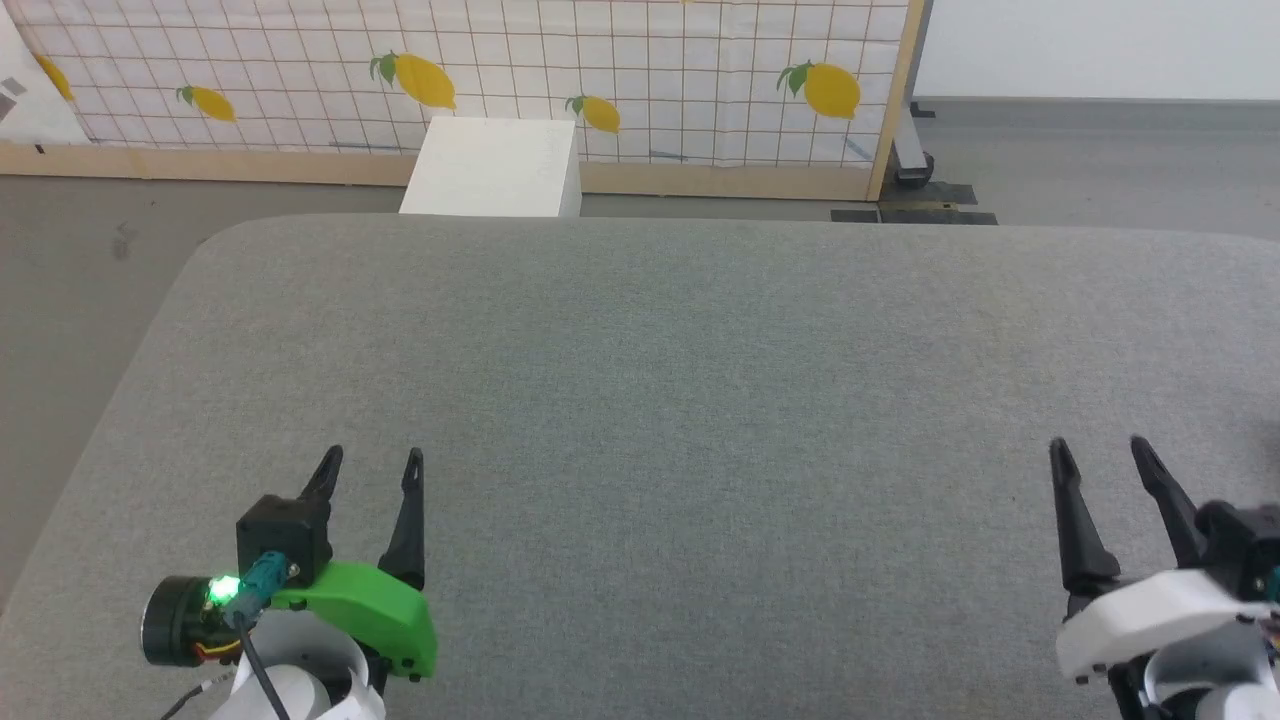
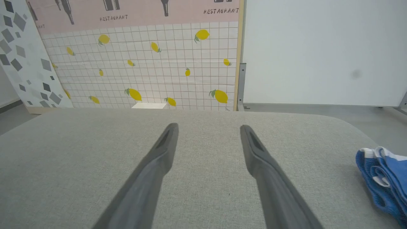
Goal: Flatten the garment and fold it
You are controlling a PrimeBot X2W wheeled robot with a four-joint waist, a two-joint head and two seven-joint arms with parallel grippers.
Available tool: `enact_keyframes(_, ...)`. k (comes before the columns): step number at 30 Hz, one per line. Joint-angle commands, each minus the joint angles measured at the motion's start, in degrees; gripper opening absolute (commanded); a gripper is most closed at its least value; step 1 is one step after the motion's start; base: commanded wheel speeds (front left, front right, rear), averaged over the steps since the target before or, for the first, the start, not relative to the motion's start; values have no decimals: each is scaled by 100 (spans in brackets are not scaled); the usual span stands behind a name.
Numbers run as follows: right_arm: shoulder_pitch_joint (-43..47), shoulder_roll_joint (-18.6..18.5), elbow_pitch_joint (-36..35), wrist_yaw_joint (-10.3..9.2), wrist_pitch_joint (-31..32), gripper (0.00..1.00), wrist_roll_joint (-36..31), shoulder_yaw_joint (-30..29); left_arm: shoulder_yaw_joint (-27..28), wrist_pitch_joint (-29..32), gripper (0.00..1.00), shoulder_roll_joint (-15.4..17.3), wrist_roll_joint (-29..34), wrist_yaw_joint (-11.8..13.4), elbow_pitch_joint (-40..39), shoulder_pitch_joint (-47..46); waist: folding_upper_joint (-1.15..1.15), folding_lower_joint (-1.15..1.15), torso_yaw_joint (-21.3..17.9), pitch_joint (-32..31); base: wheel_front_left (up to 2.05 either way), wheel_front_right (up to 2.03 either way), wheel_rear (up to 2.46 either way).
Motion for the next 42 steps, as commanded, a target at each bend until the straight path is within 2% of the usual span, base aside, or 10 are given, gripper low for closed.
enact_keyframes(1, 155, 85, -117, -10, -12, 100, -62, -49, 6, 10, 100, 2, -136, -17, -13, 97, 0, 1, 4, 1, 0, 0, 0)
enact_keyframes(7, 416, 236, -382, -10, 37, 100, -190, -98, -25, 79, 100, 11, -249, -112, -38, 139, 0, 1, -7, 10, 0, 0, 0)
enact_keyframes(20, 429, 289, -557, -10, 168, 100, -244, -70, -82, 351, 100, 11, -503, -287, -69, 105, 0, 1, 24, 15, 0, 0, 0)
enact_keyframes(26, 407, 300, -564, -10, 193, 100, -243, -67, -112, 431, 100, 30, -475, -230, -76, 62, 0, 1, 11, 20, 0, 0, 0)
enact_keyframes(27, 377, 284, -529, -1, 169, 0, -200, -73, -115, 430, 0, -2, -507, -256, -67, 65, 0, 1, 12, 20, 0, 0, 0)
enact_keyframes(42, 325, 287, -487, -2, 180, 0, -269, 15, 296, 483, 0, -338, -33, -488, -68, 170, 0, 1, 7, 41, 0, 0, 0)
